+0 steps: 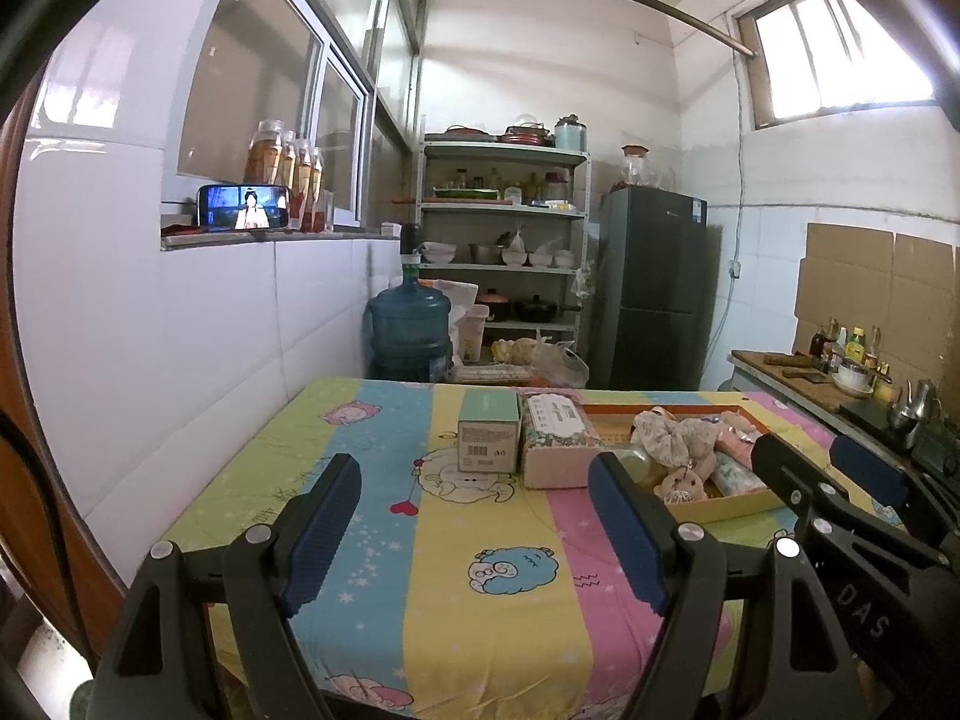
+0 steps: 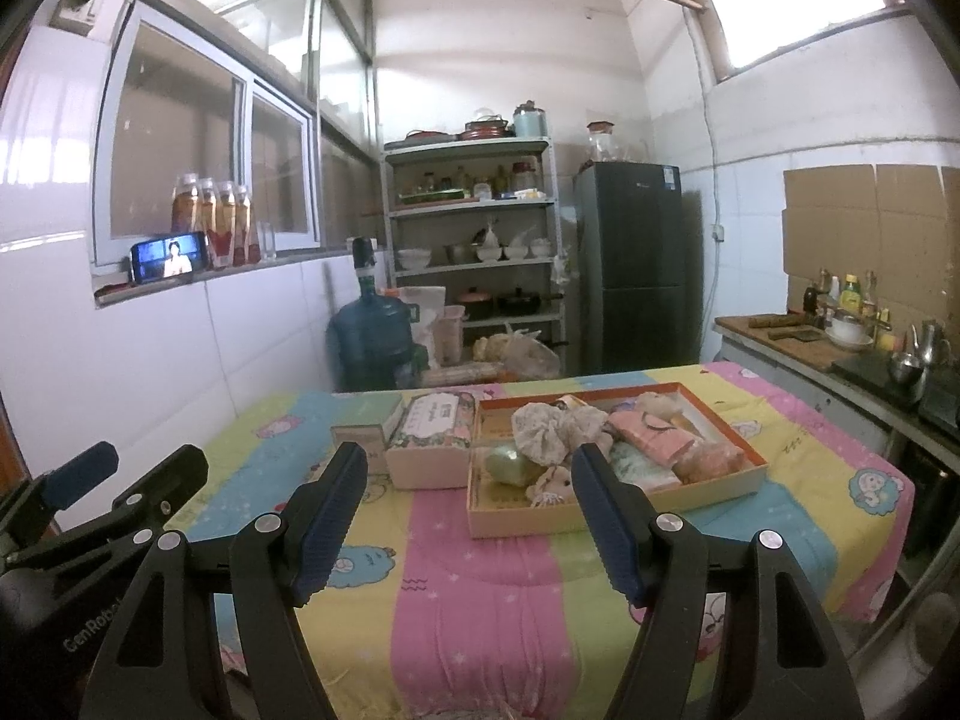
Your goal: Organize soft objects
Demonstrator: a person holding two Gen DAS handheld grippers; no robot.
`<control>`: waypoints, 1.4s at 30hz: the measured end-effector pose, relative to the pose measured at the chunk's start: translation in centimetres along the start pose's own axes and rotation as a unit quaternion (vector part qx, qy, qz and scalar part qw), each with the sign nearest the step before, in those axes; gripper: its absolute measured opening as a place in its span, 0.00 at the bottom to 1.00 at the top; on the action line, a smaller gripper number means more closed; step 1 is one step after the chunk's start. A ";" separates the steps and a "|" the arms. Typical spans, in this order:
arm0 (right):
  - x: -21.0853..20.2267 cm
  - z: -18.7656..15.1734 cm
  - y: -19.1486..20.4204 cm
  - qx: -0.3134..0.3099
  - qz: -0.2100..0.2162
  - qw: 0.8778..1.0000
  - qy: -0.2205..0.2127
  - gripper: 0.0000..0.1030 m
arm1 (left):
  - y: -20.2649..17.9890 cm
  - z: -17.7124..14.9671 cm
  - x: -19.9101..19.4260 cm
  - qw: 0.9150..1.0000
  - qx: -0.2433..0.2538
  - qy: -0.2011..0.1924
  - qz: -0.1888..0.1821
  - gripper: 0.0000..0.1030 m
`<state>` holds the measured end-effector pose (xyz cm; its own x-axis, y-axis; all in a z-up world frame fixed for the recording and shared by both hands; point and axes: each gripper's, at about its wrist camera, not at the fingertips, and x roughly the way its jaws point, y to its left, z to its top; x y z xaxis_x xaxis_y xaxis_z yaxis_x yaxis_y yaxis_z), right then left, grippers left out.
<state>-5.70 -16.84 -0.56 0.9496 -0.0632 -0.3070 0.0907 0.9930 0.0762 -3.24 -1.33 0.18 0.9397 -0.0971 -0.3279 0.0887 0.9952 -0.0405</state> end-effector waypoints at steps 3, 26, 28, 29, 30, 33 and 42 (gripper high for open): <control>0.0 0.0 0.1 0.001 0.001 1.000 0.003 0.70 | 0.1 0.1 0.1 1.000 0.000 0.002 0.001 0.76; -0.4 0.3 0.3 0.001 0.000 1.000 0.001 0.70 | 0.2 0.0 0.1 1.000 0.001 0.002 0.001 0.76; -0.4 0.2 0.3 0.002 0.000 1.000 0.002 0.70 | 0.2 0.0 0.2 1.000 0.001 0.002 0.001 0.76; -0.4 0.2 0.4 0.002 0.000 1.000 0.002 0.70 | 0.2 0.0 0.2 1.000 0.001 0.002 0.001 0.76; -0.4 0.2 0.3 0.002 0.000 1.000 0.002 0.70 | 0.2 0.0 0.2 1.000 0.001 0.002 0.001 0.76; -0.4 0.2 0.3 0.002 0.000 1.000 0.002 0.70 | 0.2 -0.1 0.1 1.000 0.002 0.002 0.002 0.76; -0.4 0.2 0.4 0.002 0.002 1.000 0.003 0.70 | 0.2 -0.1 0.1 1.000 0.001 0.003 0.000 0.76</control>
<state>-5.97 -16.45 -0.21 0.9479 -0.0590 -0.3131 0.0886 0.9928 0.0812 -3.17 -1.12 0.00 0.9378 -0.0962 -0.3336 0.0888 0.9953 -0.0375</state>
